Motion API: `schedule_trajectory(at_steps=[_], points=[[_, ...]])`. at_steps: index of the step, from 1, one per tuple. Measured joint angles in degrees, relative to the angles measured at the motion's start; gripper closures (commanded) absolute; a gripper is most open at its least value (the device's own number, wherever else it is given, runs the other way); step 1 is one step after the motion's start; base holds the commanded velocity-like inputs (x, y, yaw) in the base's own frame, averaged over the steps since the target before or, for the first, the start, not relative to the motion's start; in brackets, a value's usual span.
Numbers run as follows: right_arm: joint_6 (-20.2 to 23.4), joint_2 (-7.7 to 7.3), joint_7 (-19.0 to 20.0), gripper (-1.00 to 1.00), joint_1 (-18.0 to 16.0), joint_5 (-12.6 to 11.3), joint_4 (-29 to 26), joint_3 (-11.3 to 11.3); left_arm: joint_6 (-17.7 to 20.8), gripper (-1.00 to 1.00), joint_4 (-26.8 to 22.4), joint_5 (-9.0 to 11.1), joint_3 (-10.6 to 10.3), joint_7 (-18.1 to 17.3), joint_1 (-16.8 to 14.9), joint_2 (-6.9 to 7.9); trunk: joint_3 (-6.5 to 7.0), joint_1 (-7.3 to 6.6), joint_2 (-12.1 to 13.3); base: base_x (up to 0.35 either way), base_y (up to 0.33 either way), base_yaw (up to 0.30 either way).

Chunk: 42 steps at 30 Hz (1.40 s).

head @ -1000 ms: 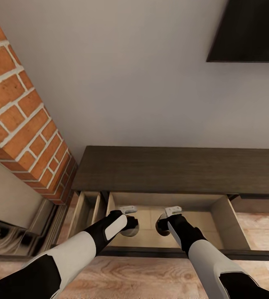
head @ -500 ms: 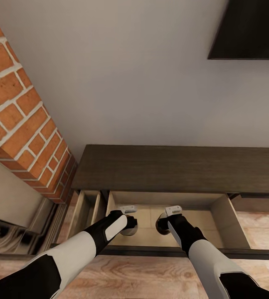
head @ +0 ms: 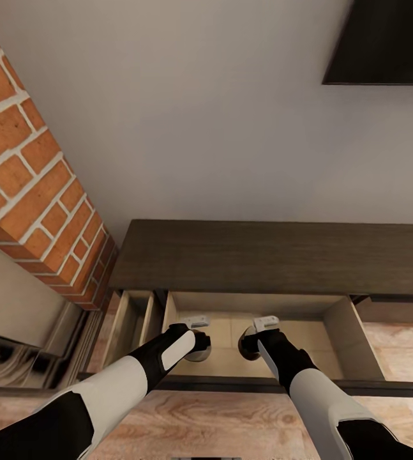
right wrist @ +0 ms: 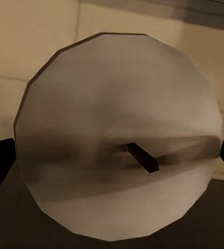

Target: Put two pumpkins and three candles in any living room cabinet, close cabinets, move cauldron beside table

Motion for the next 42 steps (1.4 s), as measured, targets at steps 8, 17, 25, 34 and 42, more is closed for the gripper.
schedule_trajectory(at_steps=[8,17,25,34,42], points=[[-0.01,0.00,-0.04,1.00,0.00,-0.01,0.00,0.00,-0.03,1.00,0.00,0.01,0.06,0.00,-0.01,0.00,-0.73,0.00,0.00,0.000,0.000,0.000],[0.11,0.00,0.02,-1.00,0.00,-0.01,-0.01,0.00,-0.04,-1.00,-0.05,0.09,0.08,-0.02,-0.01,0.00,-0.98,0.00,0.00,0.000,0.000,0.000],[0.39,0.00,0.08,-1.00,0.00,-0.01,-0.01,0.00,-0.04,-1.00,-0.09,0.07,0.08,-0.02,-0.03,0.00,-0.98,0.00,0.00,0.000,0.000,0.000],[0.43,-0.03,0.09,-1.00,0.00,0.03,-0.01,0.00,-0.04,-1.00,-0.09,0.14,0.08,-0.02,-0.04,0.00,-0.98,0.00,0.00,0.000,0.000,0.000],[0.43,-0.04,0.09,-1.00,0.00,0.08,-0.01,0.00,-0.05,1.00,-0.09,0.11,0.08,-0.01,-0.01,0.00,-0.98,0.00,0.00,0.000,0.000,0.000]])
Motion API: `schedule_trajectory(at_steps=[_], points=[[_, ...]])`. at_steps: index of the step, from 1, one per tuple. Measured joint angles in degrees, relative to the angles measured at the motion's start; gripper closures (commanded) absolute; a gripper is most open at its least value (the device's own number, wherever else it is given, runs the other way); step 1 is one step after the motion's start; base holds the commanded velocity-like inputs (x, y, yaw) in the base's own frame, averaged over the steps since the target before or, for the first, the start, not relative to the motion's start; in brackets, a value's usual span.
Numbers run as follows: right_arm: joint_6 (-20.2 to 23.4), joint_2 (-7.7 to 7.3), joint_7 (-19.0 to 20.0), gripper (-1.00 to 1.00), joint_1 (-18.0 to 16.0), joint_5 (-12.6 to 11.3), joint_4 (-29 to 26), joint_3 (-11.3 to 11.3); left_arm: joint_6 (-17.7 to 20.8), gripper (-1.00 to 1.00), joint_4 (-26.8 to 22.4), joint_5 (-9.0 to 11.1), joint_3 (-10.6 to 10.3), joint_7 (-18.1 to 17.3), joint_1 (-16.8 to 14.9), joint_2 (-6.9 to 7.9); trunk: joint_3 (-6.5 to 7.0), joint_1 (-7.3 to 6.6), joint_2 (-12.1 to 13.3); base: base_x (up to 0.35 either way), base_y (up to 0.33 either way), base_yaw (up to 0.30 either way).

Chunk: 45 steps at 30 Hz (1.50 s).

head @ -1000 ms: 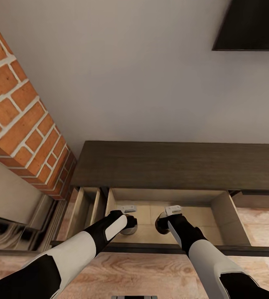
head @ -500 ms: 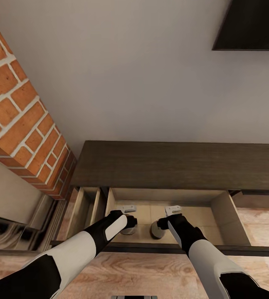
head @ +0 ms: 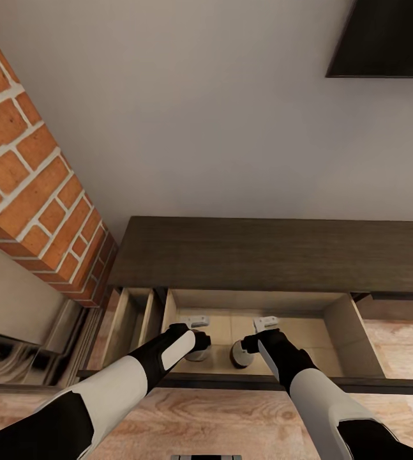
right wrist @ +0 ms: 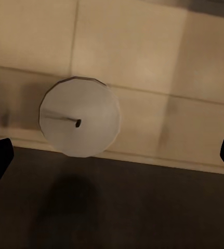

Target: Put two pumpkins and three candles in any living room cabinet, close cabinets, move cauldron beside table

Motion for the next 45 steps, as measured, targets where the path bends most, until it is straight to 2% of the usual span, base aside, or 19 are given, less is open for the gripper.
schedule_trajectory(at_steps=[16,20,21,25,37,38,45], points=[[-0.09,-0.08,0.00,-1.00,0.00,0.00,-0.13,0.00,-0.74,1.00,-0.60,0.21,0.04,0.04,0.05,0.00,0.00,0.00,0.00,0.000,0.000,0.000],[-0.13,-0.12,0.00,-1.00,0.00,0.01,-0.17,0.00,-3.83,1.00,-3.94,-0.74,0.04,2.21,1.08,0.18,0.00,0.00,0.00,0.000,0.000,0.000],[-0.15,-0.17,0.00,-1.00,0.00,0.04,-0.18,0.00,-4.68,1.00,-6.68,-1.47,-0.02,3.88,2.01,0.37,0.00,0.00,0.00,0.000,0.000,0.000],[-0.17,-0.19,0.01,-1.00,-0.01,0.06,-0.18,0.00,-5.17,1.00,-9.68,-3.21,-0.03,5.82,3.29,0.64,0.00,0.00,0.00,0.000,0.000,0.000],[-0.19,-0.21,0.01,-1.00,-0.02,0.09,-0.18,0.00,-4.97,1.00,-10.73,-4.00,0.39,6.41,3.75,1.03,0.00,0.00,0.00,0.000,0.000,0.000],[-0.18,-0.21,0.01,-1.00,-0.02,0.09,-0.18,0.00,-4.91,-1.00,-10.74,-4.01,0.40,6.41,3.74,1.04,0.00,0.00,0.00,0.000,0.000,0.000],[-0.22,-0.24,0.07,-1.00,-0.05,0.09,-0.30,0.00,-4.54,-1.00,-10.75,-3.97,0.48,6.45,3.70,1.00,0.00,0.00,0.00,0.000,0.000,0.000]])
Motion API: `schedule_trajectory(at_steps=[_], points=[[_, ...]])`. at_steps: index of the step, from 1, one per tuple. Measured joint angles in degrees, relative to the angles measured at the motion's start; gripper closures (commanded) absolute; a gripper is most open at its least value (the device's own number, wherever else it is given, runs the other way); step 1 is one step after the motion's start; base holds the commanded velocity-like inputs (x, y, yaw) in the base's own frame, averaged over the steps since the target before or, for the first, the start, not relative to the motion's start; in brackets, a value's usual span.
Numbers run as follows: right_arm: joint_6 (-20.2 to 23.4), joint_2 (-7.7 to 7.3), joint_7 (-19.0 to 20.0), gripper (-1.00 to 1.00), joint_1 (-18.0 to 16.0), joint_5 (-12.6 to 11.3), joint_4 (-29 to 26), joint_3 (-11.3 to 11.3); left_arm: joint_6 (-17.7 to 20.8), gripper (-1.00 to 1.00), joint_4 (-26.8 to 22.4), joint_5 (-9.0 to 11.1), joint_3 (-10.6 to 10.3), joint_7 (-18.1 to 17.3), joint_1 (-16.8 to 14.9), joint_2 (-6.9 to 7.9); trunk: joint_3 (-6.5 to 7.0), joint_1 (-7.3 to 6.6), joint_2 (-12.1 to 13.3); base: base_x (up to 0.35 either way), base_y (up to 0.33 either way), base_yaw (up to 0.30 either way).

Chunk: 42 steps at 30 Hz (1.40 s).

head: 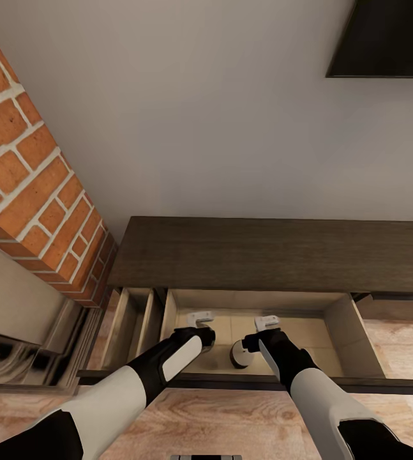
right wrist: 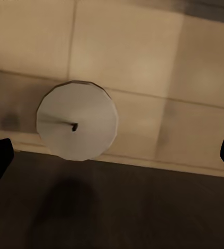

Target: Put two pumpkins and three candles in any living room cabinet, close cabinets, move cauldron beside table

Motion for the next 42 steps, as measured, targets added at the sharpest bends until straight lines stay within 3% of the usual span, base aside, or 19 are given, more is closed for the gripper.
schedule_trajectory(at_steps=[8,14,28,33,42], points=[[0.11,-0.04,0.01,-1.00,0.12,-0.08,-2.04,-0.06,2.18,-1.00,2.11,0.25,0.40,-0.01,-0.10,-0.07,0.00,0.00,0.00,0.000,0.000,0.000],[0.30,0.00,0.01,-1.00,0.44,-0.11,-3.84,-0.06,2.42,-1.00,8.36,0.46,0.46,-0.87,-0.62,-0.68,0.00,0.00,0.00,0.000,0.000,0.000],[0.47,0.02,0.01,-1.00,0.66,-0.12,-5.15,0.03,2.63,-1.00,4.88,0.04,0.29,1.67,-0.61,-0.57,0.00,0.00,0.00,0.000,0.000,0.000],[0.14,0.02,-0.04,-1.00,0.67,-0.05,-5.16,0.06,2.65,-1.00,1.34,-0.01,0.29,2.28,-0.23,-0.25,0.00,0.00,0.00,0.000,0.000,0.000],[0.26,0.00,-0.08,-1.00,0.67,-0.04,-7.19,-0.03,2.72,-1.00,0.27,0.09,0.35,2.86,-0.02,-0.15,0.00,0.00,0.00,0.000,0.000,0.000]])
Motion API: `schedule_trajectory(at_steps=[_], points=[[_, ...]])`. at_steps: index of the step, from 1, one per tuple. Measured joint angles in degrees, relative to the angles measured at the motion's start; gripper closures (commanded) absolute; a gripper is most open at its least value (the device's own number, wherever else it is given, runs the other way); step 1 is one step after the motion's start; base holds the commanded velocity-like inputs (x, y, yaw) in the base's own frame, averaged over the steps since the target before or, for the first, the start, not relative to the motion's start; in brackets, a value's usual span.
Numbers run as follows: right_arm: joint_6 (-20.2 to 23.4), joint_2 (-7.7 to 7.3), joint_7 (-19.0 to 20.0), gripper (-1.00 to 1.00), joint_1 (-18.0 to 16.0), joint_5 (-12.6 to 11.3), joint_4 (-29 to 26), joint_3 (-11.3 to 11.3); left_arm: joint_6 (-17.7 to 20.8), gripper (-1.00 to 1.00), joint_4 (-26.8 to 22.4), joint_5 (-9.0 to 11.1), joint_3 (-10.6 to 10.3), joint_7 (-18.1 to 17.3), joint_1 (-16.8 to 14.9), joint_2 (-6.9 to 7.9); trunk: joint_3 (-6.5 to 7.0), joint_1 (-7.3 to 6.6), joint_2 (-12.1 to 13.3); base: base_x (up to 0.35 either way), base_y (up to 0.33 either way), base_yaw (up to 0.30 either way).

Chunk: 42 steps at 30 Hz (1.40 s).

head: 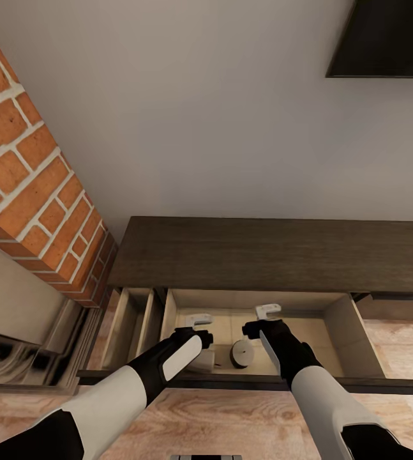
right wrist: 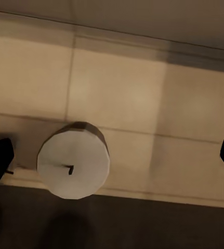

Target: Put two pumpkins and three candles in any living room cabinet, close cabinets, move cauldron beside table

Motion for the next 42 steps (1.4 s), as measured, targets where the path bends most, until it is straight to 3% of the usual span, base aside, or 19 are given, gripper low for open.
schedule_trajectory(at_steps=[4,10,16,20,23,25,27,33,42], points=[[0.16,-0.05,0.00,-1.00,0.00,-0.01,-0.29,-0.04,0.10,-1.00,-0.26,0.36,0.03,0.05,0.01,0.04,0.00,0.00,0.00,0.000,0.000,0.000],[0.31,-0.07,0.04,-1.00,0.03,0.00,-0.43,-0.05,0.58,-1.00,-2.25,0.71,0.31,0.46,0.01,0.17,1.07,-1.31,2.39,0.000,0.000,0.000],[0.82,-0.10,0.08,-1.00,0.24,0.03,-2.35,0.05,1.42,-1.00,-3.01,0.83,2.32,0.70,0.01,0.22,2.15,-2.63,4.80,0.000,0.000,0.000],[4.10,-0.21,0.08,-1.00,4.12,0.05,-9.28,0.03,1.64,-1.00,-4.42,0.93,2.89,1.28,0.08,0.23,2.87,-3.51,6.40,0.000,0.000,0.000],[7.75,-0.32,0.07,-1.00,8.91,0.10,-16.99,-0.01,1.73,-1.00,-5.80,1.02,3.03,2.83,0.39,0.28,3.40,-4.17,7.61,0.000,0.000,0.000],[11.79,-0.33,0.11,-1.00,15.18,0.12,-27.78,0.00,2.55,-1.00,-8.69,1.10,3.21,5.18,1.59,0.36,3.76,-4.61,8.41,0.000,0.000,0.000],[13.41,-0.33,0.15,-1.00,18.39,0.12,-33.94,0.08,4.28,-1.00,-11.90,1.05,3.40,6.66,2.95,0.73,4.12,-5.05,9.21,0.000,0.000,0.000],[15.06,-0.33,0.17,-1.00,21.52,0.05,-40.45,0.09,7.14,-1.00,-18.92,0.83,6.95,9.36,7.01,1.78,5.20,-6.37,11.62,0.000,0.000,0.000],[16.26,-0.36,0.17,-1.00,23.41,0.04,-46.92,0.07,7.75,-1.00,-21.63,0.54,7.78,10.29,8.37,2.07,6.82,-8.34,15.23,0.000,0.000,0.000]])
